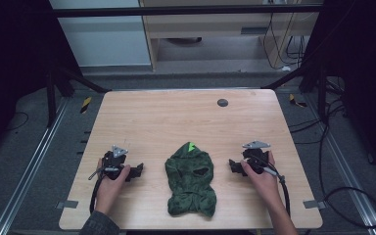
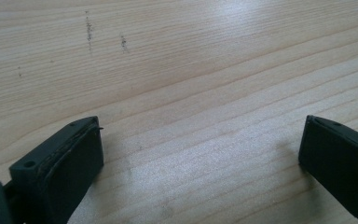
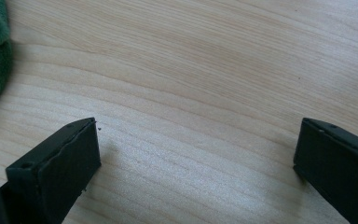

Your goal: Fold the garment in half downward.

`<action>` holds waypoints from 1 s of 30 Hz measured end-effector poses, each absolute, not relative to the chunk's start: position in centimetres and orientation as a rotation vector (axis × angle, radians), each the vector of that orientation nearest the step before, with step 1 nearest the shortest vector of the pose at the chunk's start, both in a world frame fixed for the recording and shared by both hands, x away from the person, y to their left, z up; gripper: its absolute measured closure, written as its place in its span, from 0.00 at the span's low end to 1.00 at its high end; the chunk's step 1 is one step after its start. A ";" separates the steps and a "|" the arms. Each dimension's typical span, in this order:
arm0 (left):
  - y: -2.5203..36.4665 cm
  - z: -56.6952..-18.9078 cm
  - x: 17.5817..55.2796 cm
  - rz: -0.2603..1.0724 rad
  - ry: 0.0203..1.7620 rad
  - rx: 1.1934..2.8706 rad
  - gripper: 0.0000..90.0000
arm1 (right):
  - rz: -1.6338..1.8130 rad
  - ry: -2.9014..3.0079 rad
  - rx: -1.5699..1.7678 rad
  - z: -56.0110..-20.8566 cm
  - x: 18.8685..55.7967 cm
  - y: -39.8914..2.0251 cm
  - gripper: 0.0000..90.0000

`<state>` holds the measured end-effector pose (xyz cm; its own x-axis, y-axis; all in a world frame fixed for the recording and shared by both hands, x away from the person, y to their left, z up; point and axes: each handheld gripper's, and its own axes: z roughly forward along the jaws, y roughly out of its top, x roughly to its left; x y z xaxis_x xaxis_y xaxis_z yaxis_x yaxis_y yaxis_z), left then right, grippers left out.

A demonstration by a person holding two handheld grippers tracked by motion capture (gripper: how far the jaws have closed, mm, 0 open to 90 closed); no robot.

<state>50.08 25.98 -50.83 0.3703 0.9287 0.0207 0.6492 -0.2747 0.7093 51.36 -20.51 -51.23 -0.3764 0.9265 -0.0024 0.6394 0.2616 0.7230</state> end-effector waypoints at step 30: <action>19.3 -47.7 51.5 0.467 1.067 2.171 0.18 | 1.044 2.282 1.209 -48.5 50.5 -15.8 0.64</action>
<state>51.46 19.26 -47.75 0.6023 0.7979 0.0257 0.5601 -0.4453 0.6985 50.45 -15.75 -48.52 -0.5724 0.8194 0.0301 0.5584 0.3627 0.7461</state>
